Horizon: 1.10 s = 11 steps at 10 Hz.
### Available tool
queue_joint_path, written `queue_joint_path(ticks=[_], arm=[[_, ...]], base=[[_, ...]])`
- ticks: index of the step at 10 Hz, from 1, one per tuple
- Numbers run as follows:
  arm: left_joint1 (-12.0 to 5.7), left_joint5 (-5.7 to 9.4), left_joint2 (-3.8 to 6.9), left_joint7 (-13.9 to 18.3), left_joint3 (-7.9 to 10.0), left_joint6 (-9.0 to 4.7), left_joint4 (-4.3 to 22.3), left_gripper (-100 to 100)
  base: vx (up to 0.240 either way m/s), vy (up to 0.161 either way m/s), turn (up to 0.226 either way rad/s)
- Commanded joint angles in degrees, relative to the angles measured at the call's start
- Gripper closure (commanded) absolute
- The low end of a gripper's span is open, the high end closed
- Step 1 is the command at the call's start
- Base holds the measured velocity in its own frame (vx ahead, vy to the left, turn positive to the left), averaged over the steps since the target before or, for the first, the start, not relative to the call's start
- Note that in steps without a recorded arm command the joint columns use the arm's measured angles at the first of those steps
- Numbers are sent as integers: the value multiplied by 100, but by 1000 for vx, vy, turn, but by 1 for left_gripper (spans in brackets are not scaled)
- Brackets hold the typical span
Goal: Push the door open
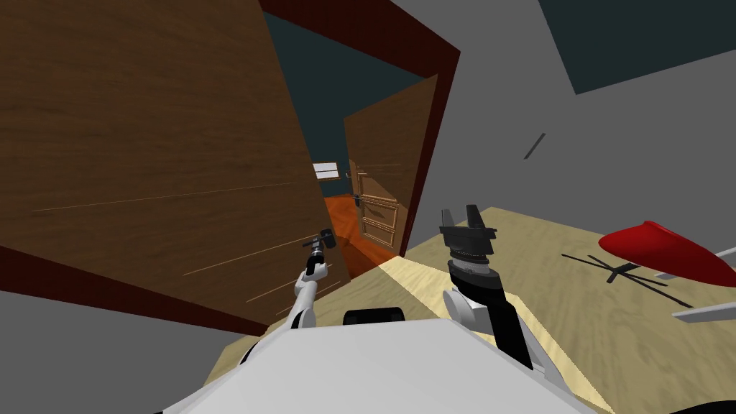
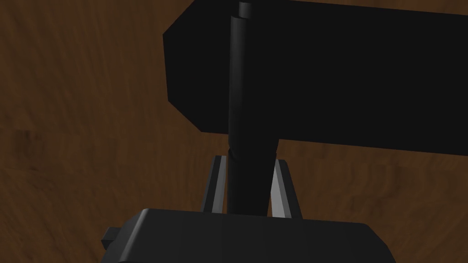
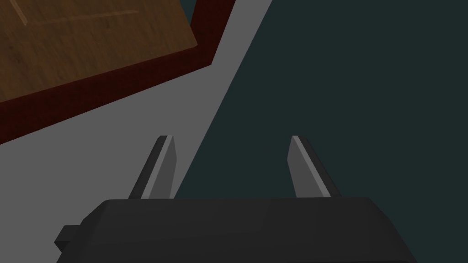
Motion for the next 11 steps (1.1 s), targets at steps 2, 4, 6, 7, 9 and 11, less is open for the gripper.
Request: queue_joint_path(ticks=[2,4,6,7,9,11], arm=[[0,0,2,-3,1,-6,-6,100],[61,156,75,-117,110,22,-48,100],[103,277,126,-206,196,36,-89,100],[136,374,163,-277,264,48,-122,100],[190,533,218,-395,377,66,-177,100],[274,776,290,-575,549,95,-260,100]], base=[[-3,-1,1],[151,-12,-31],[123,8,-15],[204,8,-66],[187,-3,-23],[178,3,-45]])
